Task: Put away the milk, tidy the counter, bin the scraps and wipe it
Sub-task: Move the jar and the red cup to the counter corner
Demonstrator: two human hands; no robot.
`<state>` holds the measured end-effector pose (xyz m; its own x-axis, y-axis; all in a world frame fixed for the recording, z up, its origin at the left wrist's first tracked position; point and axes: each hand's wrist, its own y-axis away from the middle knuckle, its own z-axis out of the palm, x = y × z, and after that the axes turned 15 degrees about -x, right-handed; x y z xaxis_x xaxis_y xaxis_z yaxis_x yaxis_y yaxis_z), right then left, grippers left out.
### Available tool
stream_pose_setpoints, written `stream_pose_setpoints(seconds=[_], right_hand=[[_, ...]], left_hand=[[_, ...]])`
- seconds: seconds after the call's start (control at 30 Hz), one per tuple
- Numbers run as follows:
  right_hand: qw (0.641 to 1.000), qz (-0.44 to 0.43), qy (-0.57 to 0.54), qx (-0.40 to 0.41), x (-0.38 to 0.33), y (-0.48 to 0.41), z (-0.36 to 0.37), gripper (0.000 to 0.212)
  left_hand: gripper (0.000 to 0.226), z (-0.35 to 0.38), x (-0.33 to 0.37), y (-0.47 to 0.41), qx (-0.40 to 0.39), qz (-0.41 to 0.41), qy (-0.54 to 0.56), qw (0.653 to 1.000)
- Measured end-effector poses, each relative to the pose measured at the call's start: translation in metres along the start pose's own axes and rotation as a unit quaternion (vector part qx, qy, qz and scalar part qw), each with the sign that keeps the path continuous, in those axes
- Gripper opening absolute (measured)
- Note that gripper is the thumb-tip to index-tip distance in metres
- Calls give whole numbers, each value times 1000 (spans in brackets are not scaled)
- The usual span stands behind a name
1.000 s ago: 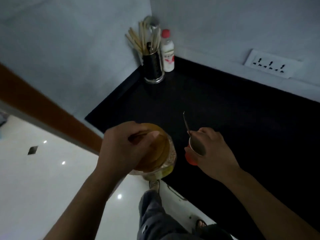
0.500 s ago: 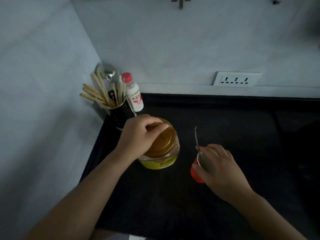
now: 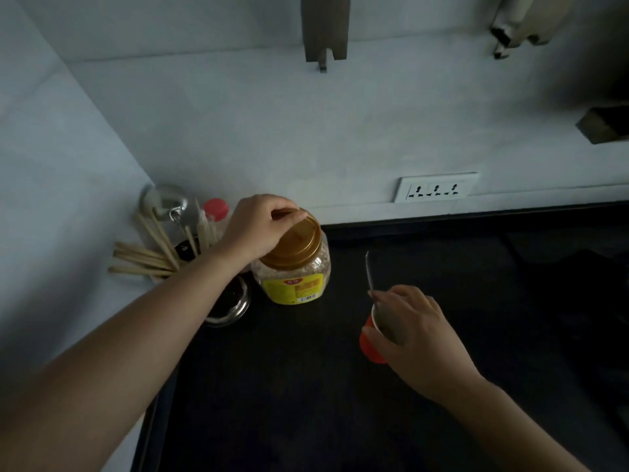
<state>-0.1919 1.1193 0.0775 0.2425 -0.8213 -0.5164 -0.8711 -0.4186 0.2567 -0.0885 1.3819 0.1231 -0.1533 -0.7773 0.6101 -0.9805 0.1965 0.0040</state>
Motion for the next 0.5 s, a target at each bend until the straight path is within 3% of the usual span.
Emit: stream_pose_setpoints(seconds=[0.37, 0.5], right_hand=[[1000, 11, 7, 9, 8, -31, -2, 57], [1000, 10, 9, 7, 11, -37, -2, 58]], left_hand=[[27, -12, -33, -48, 5, -11, -28, 1000], [44, 7, -35, -16, 75, 5, -78, 994]])
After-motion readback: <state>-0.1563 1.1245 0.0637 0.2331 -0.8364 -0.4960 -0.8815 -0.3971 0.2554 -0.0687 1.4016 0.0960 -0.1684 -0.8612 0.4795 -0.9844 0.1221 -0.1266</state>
